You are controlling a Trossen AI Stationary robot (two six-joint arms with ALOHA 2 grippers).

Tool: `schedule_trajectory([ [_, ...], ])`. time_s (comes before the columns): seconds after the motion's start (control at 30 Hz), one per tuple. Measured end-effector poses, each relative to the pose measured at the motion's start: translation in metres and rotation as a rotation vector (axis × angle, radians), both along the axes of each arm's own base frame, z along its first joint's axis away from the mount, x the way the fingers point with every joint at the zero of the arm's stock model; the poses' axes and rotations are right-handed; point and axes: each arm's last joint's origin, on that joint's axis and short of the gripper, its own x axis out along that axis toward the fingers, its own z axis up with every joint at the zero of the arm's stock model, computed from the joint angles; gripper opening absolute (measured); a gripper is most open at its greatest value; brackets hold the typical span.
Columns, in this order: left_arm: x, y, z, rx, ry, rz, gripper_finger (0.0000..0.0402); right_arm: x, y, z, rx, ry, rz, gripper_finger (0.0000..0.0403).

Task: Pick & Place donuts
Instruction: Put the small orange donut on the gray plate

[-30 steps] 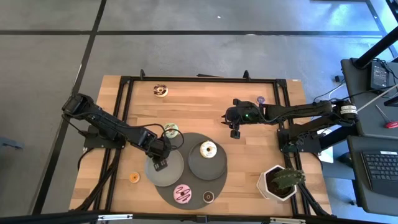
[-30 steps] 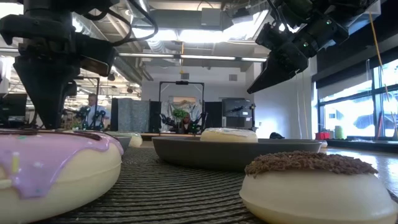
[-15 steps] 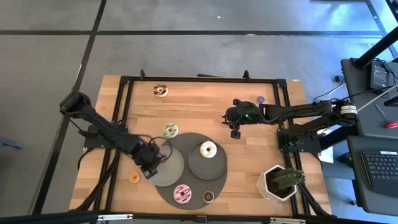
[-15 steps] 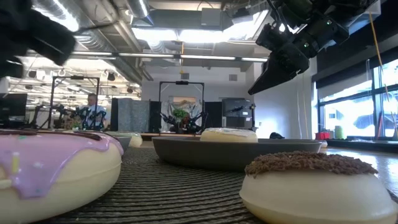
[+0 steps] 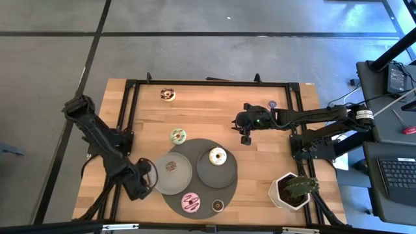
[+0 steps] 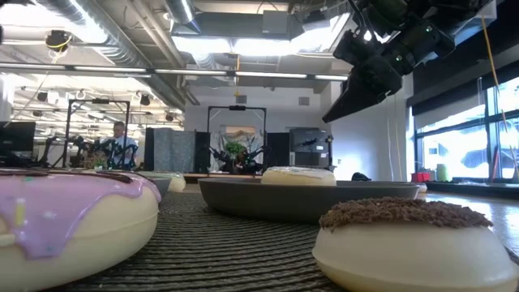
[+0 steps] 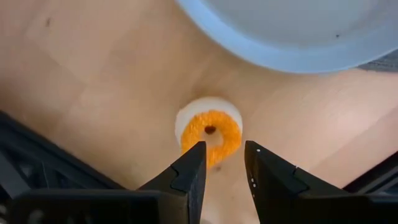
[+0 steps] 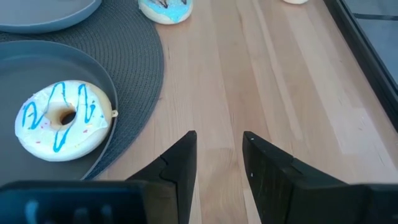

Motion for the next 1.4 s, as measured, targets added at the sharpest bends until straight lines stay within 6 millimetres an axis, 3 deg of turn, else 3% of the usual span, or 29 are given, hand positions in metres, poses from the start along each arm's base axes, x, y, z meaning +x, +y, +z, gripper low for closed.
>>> schedule_trajectory([
  [0.47,-0.004,-0.003,-0.002,0.026,-0.002,0.169,0.0099,0.000,0.000,0.000,0.004,-0.005,-0.003,0.0132],
  [0.93,-0.002,-0.009,-0.025,0.086,0.135,0.183,0.0088,0.001,0.000,0.001,0.002,-0.018,-0.003,0.0132],
  [1.4,0.000,-0.013,-0.034,0.108,0.150,0.148,0.0068,0.001,0.000,0.001,-0.001,-0.019,-0.001,0.0132],
])
